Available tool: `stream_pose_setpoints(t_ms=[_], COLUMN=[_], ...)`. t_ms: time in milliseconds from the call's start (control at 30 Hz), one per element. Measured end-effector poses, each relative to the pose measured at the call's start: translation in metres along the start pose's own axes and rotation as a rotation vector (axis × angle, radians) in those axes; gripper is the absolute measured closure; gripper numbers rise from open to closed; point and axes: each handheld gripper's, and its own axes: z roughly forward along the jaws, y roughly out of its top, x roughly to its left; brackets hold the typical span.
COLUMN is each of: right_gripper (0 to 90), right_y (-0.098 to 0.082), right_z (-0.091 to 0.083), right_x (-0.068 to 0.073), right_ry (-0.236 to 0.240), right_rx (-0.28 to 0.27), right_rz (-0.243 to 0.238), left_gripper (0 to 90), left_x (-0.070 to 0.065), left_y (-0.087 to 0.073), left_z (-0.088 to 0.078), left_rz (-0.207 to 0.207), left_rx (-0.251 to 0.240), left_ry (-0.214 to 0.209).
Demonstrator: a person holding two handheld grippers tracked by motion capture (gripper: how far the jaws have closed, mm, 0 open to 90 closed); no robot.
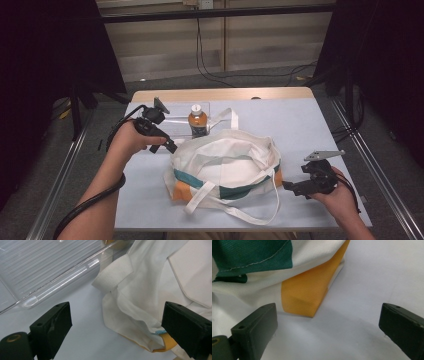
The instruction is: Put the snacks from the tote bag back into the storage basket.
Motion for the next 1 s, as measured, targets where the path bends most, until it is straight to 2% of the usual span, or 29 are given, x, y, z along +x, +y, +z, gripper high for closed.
stream_pose_setpoints(t_ms=[100, 167, 333, 400, 1000], right_gripper=[1.9, 1.9, 1.9, 1.9, 1.9], right_y=[0.0, 0.0, 0.0, 0.0, -0.001], right_z=[0.0, 0.001, 0.001, 0.001, 0.003], right_x=[0.001, 0.001, 0.001, 0.001, 0.003], right_ry=[0.0, 0.002, 0.005, 0.004, 0.006], right_rx=[0.004, 0.006, 0.005, 0.006, 0.012], right_rz=[0.005, 0.006, 0.01, 0.008, -0.001], left_gripper=[8.8, 8.8, 8.8, 8.8, 8.8], left_x=[0.002, 0.004, 0.005, 0.007, 0.012], left_y=[-0.004, -0.007, -0.014, -0.017, -0.04], left_z=[0.001, 0.002, 0.003, 0.004, 0.016], left_rz=[-0.013, -0.001, -0.019, -0.009, -0.01], left_rx=[-0.001, 0.007, -0.001, 0.0, -0.003], left_ry=[0.0, 0.006, -0.007, -0.008, 0.024])
